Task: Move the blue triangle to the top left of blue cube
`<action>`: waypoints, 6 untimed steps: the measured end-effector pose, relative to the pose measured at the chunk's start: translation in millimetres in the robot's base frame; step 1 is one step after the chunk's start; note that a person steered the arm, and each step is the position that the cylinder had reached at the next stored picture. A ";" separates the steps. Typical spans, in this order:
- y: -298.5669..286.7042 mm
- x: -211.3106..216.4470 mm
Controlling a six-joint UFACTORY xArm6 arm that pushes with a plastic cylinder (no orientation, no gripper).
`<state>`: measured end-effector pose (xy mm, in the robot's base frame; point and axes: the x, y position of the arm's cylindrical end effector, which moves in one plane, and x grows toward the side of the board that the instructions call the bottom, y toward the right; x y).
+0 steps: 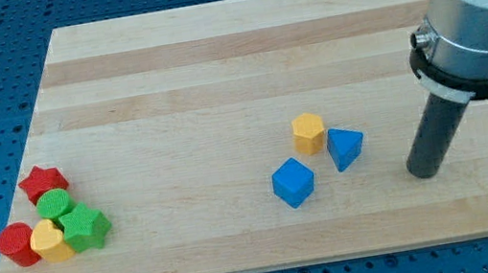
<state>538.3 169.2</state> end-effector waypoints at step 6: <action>-121.7 -6.4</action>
<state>531.8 47.5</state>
